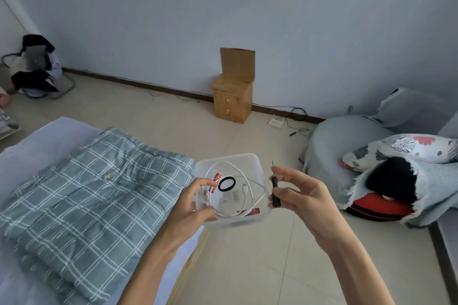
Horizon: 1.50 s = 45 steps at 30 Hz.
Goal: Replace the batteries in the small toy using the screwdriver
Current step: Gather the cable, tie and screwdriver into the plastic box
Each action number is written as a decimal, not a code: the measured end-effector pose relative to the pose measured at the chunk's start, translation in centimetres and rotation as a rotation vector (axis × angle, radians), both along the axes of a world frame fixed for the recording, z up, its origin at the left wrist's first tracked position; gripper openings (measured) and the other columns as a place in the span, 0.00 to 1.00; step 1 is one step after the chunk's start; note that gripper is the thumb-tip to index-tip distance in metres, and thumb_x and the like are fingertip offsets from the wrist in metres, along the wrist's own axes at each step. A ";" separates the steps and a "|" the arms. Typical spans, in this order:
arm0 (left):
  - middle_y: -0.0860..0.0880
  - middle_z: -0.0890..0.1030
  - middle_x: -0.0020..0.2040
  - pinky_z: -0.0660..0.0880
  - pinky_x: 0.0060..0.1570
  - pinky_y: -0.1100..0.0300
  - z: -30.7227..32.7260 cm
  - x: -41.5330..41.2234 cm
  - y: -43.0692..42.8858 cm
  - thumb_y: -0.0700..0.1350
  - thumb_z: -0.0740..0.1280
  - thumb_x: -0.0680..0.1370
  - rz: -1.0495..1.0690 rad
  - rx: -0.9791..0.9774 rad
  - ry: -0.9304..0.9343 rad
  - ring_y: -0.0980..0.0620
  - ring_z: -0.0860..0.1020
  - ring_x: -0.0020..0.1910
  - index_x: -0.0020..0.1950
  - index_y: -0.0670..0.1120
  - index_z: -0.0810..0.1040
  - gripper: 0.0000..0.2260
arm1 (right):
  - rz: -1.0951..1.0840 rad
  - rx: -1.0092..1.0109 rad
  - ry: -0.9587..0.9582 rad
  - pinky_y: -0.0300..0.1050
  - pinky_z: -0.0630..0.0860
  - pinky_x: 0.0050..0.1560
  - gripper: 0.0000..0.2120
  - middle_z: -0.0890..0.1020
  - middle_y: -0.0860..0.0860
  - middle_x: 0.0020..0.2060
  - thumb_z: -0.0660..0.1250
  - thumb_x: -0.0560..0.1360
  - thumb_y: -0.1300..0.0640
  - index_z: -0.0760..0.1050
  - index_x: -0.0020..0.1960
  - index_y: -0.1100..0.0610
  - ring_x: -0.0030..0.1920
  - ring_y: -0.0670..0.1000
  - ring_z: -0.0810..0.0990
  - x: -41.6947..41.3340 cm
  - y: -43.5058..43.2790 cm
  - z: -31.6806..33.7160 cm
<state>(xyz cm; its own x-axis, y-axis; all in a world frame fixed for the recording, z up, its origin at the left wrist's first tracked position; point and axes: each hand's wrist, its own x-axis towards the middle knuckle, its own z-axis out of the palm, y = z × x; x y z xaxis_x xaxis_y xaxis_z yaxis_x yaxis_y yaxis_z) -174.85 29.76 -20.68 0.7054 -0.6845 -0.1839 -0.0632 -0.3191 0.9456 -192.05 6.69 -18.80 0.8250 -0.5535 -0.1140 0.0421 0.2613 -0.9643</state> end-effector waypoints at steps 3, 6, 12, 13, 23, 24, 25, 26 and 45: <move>0.60 0.77 0.72 0.78 0.69 0.43 -0.5 2.7 -1.9 0.37 0.76 0.76 -0.004 0.035 0.002 0.48 0.81 0.66 0.70 0.62 0.77 0.29 | 0.002 -0.004 0.020 0.53 0.83 0.54 0.18 0.80 0.63 0.59 0.71 0.78 0.71 0.85 0.63 0.56 0.44 0.61 0.85 2.5 -1.9 -0.3; 0.60 0.79 0.70 0.75 0.71 0.42 -0.9 5.5 -4.1 0.36 0.76 0.75 0.007 0.045 0.002 0.48 0.78 0.70 0.69 0.62 0.77 0.29 | 0.013 -0.003 0.020 0.52 0.83 0.53 0.18 0.81 0.62 0.58 0.71 0.78 0.71 0.85 0.63 0.57 0.44 0.61 0.84 5.6 -4.4 -0.7; 0.59 0.83 0.66 0.79 0.61 0.51 -0.4 10.9 -10.8 0.34 0.75 0.76 0.050 0.024 0.034 0.44 0.84 0.59 0.68 0.58 0.78 0.26 | 0.032 0.022 -0.003 0.49 0.83 0.51 0.17 0.83 0.55 0.53 0.71 0.78 0.71 0.84 0.63 0.59 0.42 0.59 0.82 12.3 -11.5 -1.6; 0.57 0.84 0.65 0.79 0.61 0.50 -0.2 11.9 -12.2 0.33 0.75 0.76 0.055 0.009 0.037 0.43 0.84 0.59 0.68 0.58 0.78 0.27 | 0.041 0.026 -0.012 0.49 0.83 0.51 0.16 0.83 0.55 0.53 0.70 0.78 0.71 0.84 0.63 0.59 0.43 0.59 0.82 13.5 -13.0 -1.6; 0.49 0.87 0.61 0.81 0.63 0.46 2.7 22.5 -26.1 0.32 0.74 0.77 0.166 -0.116 0.067 0.44 0.87 0.57 0.68 0.51 0.80 0.23 | 0.145 -0.015 -0.033 0.54 0.81 0.53 0.16 0.85 0.55 0.52 0.72 0.77 0.70 0.86 0.61 0.57 0.44 0.59 0.82 26.0 -28.3 0.7; 0.48 0.87 0.61 0.81 0.64 0.45 2.8 23.6 -27.1 0.32 0.74 0.77 0.171 -0.105 0.075 0.43 0.87 0.57 0.68 0.52 0.80 0.23 | 0.142 -0.011 -0.025 0.54 0.81 0.53 0.16 0.84 0.55 0.52 0.72 0.77 0.70 0.86 0.61 0.57 0.44 0.59 0.82 27.2 -29.6 0.7; 0.47 0.87 0.61 0.81 0.64 0.45 2.8 24.7 -28.1 0.32 0.74 0.77 0.177 -0.100 0.088 0.43 0.87 0.57 0.68 0.51 0.80 0.23 | 0.138 -0.004 -0.023 0.53 0.81 0.53 0.16 0.84 0.55 0.52 0.72 0.77 0.70 0.86 0.61 0.57 0.44 0.59 0.81 28.5 -30.7 0.7; 0.46 0.86 0.61 0.81 0.64 0.46 2.9 25.6 -29.1 0.32 0.74 0.77 0.186 -0.102 0.101 0.43 0.87 0.57 0.67 0.51 0.80 0.23 | 0.138 0.007 -0.028 0.53 0.81 0.53 0.16 0.84 0.55 0.53 0.72 0.77 0.70 0.86 0.61 0.57 0.44 0.59 0.81 29.6 -31.7 0.7; 0.49 0.84 0.58 0.78 0.57 0.51 1.7 59.2 -45.6 0.32 0.73 0.77 0.154 -0.006 0.027 0.47 0.88 0.50 0.67 0.56 0.80 0.24 | 0.076 0.018 -0.015 0.55 0.80 0.54 0.16 0.86 0.55 0.53 0.73 0.77 0.69 0.85 0.62 0.57 0.42 0.60 0.83 62.3 -47.5 -1.6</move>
<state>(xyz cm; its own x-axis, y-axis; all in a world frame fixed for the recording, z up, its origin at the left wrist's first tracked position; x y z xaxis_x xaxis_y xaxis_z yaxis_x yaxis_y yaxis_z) -115.69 -15.88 -19.02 0.7971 -0.5698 -0.2001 0.0112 -0.3173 0.9483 -129.78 -40.83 -20.35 0.8665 -0.4868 -0.1104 0.0359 0.2815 -0.9589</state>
